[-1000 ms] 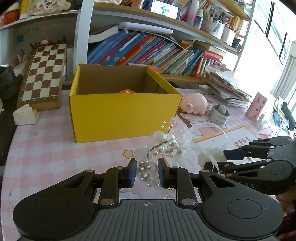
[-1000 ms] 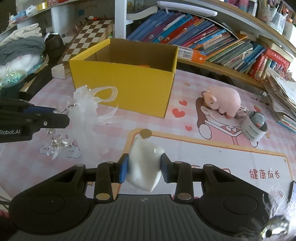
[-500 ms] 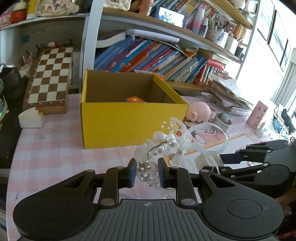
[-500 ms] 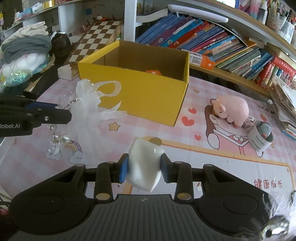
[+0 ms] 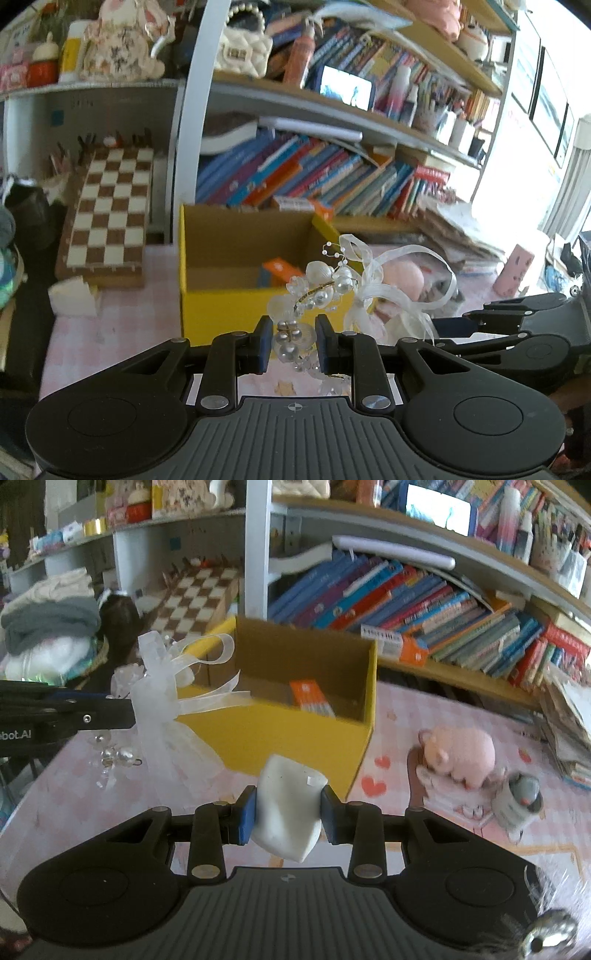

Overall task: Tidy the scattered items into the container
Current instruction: 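Carry the bracelet and white block over the yellow box with both tools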

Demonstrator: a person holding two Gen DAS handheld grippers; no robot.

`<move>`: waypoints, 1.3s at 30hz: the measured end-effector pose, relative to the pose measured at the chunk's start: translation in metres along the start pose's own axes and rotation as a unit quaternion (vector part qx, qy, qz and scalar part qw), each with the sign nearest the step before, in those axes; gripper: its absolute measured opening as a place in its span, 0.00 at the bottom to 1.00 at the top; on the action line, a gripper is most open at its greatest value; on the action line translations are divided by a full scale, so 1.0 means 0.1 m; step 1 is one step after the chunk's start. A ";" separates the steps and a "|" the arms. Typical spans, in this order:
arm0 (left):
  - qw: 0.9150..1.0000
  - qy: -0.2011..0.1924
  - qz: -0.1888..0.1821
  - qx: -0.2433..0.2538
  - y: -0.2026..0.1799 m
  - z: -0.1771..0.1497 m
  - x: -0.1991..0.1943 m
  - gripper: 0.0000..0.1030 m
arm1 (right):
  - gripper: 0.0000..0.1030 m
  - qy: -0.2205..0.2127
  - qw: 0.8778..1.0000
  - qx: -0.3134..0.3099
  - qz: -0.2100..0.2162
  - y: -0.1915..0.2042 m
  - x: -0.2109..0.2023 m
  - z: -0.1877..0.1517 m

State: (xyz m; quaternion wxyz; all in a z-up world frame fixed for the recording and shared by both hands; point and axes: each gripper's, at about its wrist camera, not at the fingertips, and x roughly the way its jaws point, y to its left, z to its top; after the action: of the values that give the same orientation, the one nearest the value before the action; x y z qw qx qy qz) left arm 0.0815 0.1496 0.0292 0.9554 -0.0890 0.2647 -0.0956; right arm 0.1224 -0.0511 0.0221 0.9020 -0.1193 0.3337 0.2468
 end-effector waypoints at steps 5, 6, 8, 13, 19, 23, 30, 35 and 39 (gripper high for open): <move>1.000 -0.025 0.007 0.000 0.06 0.21 0.04 0.22 | 0.33 -0.026 1.000 -0.011 0.006 -0.03 0.02 0.29; 1.000 -0.029 0.008 0.002 0.07 0.25 0.05 0.22 | 0.33 -0.031 0.999 -0.013 0.008 -0.04 0.03 0.35; 0.999 -0.036 0.012 0.005 0.10 0.32 0.09 0.22 | 0.33 -0.040 0.999 -0.019 0.010 -0.05 0.07 0.47; 0.998 -0.048 0.027 0.004 0.17 0.47 0.24 0.22 | 0.33 -0.059 0.998 -0.036 0.013 -0.10 0.19 0.73; 0.998 -0.043 0.047 0.004 0.25 0.59 0.51 0.22 | 0.33 -0.060 0.997 -0.053 0.018 -0.17 0.48 0.98; 0.998 -0.027 0.059 0.009 0.27 0.62 0.73 0.22 | 0.33 -0.047 0.996 -0.067 0.023 -0.22 0.77 1.10; 0.996 0.015 0.081 0.040 0.26 0.56 1.12 0.22 | 0.33 -0.010 0.995 -0.094 0.032 -0.28 1.36 1.26; 0.992 0.045 0.096 0.062 0.26 0.47 1.33 0.22 | 0.33 0.024 0.992 -0.116 0.050 -0.24 1.73 1.30; 0.988 0.069 0.105 0.086 0.26 0.42 1.45 0.22 | 0.33 0.049 0.988 -0.133 0.060 -0.18 1.99 1.28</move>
State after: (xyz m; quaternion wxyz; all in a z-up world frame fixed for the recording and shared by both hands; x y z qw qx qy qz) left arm 0.2285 0.1460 -0.0121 0.9436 0.0286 0.3291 -0.0229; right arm 0.3316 0.0555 -0.0124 0.8444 -0.2299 0.3478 0.3364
